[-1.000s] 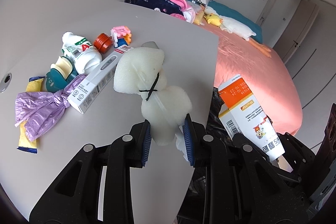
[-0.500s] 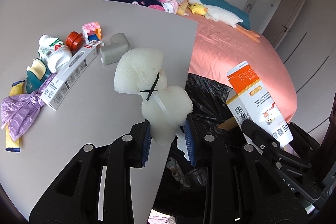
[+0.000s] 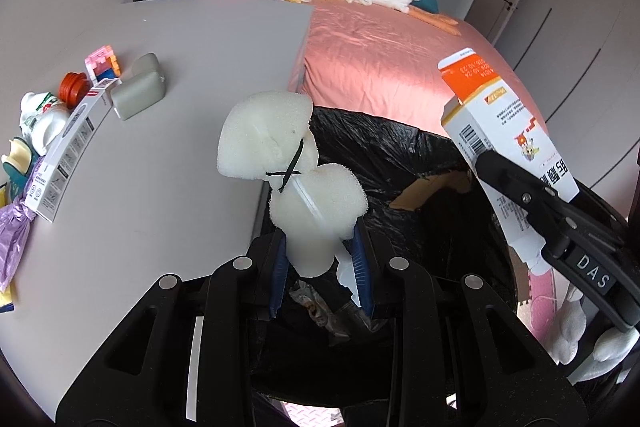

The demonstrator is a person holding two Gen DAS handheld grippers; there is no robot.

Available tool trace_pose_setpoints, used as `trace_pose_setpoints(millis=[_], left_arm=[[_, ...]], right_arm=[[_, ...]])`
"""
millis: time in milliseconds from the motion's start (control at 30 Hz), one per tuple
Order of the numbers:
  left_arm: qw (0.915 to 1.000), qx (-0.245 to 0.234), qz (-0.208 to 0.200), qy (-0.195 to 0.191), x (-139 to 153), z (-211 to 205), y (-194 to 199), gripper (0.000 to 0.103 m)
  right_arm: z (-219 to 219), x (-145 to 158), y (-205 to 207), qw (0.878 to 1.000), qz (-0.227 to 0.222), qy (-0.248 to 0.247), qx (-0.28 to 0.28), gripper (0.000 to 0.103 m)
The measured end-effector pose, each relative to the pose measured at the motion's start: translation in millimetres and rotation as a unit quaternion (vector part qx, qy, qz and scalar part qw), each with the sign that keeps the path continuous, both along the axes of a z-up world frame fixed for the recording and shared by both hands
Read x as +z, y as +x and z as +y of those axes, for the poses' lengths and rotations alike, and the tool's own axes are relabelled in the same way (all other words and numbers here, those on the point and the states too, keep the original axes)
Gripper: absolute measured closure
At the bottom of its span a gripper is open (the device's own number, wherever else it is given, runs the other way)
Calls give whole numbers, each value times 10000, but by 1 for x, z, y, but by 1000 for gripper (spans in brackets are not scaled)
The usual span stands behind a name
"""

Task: Collect trash
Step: 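Carry both items over the black trash bag and open both grippers, then move both grippers back over the desk toward the remaining items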

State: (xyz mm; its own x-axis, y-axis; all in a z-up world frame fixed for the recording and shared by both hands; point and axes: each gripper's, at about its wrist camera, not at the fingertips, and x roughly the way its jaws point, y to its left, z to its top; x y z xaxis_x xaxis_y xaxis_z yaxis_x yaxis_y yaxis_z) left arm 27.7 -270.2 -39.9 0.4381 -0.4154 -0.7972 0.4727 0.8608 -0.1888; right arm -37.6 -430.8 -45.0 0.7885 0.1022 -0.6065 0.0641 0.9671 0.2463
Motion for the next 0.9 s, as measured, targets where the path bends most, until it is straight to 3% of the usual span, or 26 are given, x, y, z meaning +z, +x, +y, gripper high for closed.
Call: trace_pose_setpoints(millis=[33, 67, 100, 133, 200, 333, 900], left_arm=[[9999, -107, 29, -39, -1, -2, 0, 73], [9995, -288, 85, -82, -1, -5, -2, 56], [9989, -437, 114, -112, -1, -7, -4, 22], [9990, -439, 33, -120, 1, -7, -6, 8], [9986, -511, -111, -75, 4, -8, -9, 6], [9986, -533, -30, -12, 2, -5, -7, 6], [9992, -389, -33, 124, -3, 8, -6, 6]], right_arm=[[-2, 1, -2, 10000, -13, 13, -61, 52], [-6, 2, -4, 9999, -41, 45, -154, 50], [-10, 4, -7, 9996, -97, 67, -274, 40], [-14, 6, -10, 9989, -164, 41, -432, 26], [-21, 10, -16, 9966, -317, -40, -765, 19], [-33, 12, -18, 9950, -340, 81, -931, 19], [-5, 1, 0, 9986, -98, 166, -486, 19]])
